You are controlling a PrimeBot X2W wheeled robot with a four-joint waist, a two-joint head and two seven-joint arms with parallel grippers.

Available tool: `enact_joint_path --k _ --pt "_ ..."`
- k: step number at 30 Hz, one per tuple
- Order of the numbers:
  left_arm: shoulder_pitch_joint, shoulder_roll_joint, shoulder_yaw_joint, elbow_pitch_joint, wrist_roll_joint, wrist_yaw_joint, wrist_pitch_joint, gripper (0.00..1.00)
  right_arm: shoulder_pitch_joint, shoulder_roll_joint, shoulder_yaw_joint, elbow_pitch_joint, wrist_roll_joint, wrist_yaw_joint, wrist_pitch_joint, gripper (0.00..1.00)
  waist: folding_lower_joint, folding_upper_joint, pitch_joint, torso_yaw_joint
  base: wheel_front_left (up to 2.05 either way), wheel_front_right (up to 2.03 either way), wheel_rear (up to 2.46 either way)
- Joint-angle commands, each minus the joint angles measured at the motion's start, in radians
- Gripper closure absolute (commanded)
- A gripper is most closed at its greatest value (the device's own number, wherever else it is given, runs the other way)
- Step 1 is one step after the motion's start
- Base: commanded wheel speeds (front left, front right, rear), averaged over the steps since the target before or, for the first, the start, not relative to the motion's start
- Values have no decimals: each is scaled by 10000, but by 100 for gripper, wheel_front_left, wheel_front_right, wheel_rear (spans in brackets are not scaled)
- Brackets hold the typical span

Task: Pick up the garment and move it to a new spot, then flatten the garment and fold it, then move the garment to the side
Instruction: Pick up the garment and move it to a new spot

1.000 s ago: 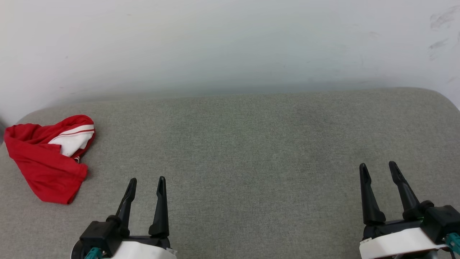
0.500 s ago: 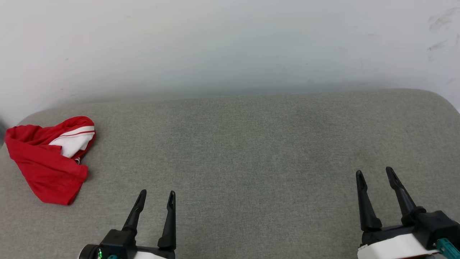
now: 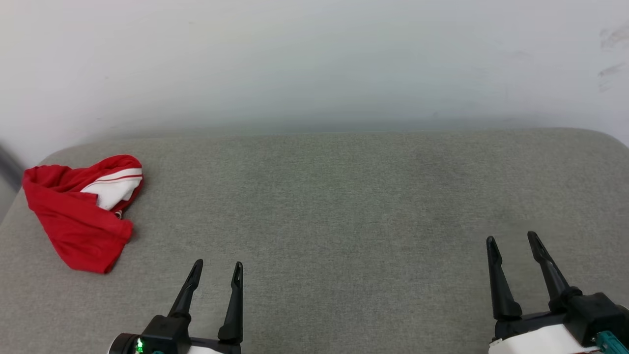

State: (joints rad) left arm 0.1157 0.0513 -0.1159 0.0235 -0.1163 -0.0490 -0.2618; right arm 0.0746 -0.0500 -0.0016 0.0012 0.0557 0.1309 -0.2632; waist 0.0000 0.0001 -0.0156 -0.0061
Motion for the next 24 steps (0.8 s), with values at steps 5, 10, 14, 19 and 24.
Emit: enact_joint_path --k 5,10,14,19,24 --pt "44 -13 81 -73 107 -21 -40 0 258 -2 120 -14 204 -3 -23 0 0 -1 34 712 0 0 0" --pt "54 -13 242 -231 317 12 -40 0 298 -3 320 -59 346 -3 -23 0 0 -1 81 1603 0 0 0" --pt "196 -12 340 -351 407 17 -40 0 310 -3 448 -81 438 -3 -23 0 0 -1 88 2359 0 0 0" --pt "230 -12 482 -501 470 -54 -40 0 272 -2 640 -148 531 -3 -23 0 0 -1 89 3231 0 0 0" --pt "244 -14 514 -596 571 -109 -40 0 240 -3 844 -153 582 -3 -23 0 0 -1 76 4012 0 0 0"
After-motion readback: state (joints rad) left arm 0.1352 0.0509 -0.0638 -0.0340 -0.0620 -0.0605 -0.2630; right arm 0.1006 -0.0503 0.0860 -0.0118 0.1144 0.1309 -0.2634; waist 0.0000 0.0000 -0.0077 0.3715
